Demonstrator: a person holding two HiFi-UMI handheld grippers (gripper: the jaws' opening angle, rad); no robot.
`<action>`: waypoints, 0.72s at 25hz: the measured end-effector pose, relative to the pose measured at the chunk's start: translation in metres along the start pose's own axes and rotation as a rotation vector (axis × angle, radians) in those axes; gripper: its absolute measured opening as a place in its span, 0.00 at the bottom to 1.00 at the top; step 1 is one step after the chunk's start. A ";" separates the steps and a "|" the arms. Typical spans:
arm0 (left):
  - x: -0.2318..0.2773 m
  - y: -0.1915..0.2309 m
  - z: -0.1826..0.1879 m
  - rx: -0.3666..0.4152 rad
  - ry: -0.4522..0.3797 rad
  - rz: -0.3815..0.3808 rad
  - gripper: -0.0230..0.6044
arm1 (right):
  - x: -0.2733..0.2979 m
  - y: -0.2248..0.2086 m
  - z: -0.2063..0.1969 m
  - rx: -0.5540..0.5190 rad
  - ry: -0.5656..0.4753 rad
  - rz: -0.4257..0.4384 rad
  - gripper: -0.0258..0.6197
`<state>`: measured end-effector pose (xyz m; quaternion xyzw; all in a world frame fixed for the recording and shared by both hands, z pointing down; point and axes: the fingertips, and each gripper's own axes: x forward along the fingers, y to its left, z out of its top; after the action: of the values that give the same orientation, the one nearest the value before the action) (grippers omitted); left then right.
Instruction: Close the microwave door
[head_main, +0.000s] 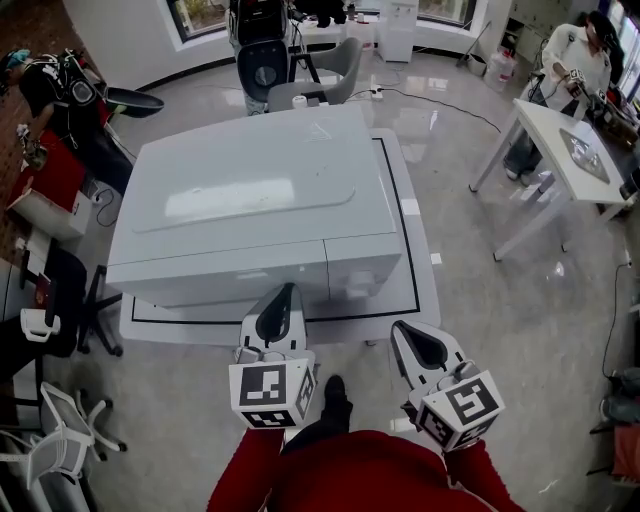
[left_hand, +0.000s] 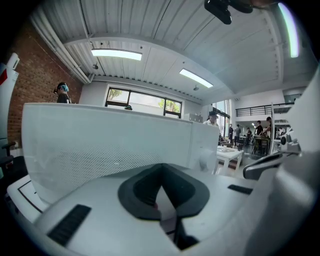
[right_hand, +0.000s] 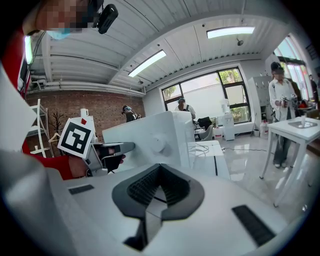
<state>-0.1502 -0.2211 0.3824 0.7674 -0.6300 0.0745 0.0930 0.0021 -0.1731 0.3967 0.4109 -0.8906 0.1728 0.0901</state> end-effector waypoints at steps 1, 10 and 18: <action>0.000 0.000 0.000 -0.006 -0.001 -0.005 0.05 | 0.001 0.002 0.003 0.003 -0.007 0.004 0.06; -0.011 -0.008 0.001 -0.034 -0.038 -0.100 0.05 | -0.007 0.005 0.003 -0.048 -0.042 0.013 0.06; -0.044 -0.045 0.006 0.003 -0.086 -0.286 0.05 | -0.022 0.006 0.003 -0.046 -0.072 0.006 0.06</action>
<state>-0.1148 -0.1718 0.3645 0.8519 -0.5176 0.0283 0.0745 0.0117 -0.1551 0.3854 0.4122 -0.8981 0.1377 0.0670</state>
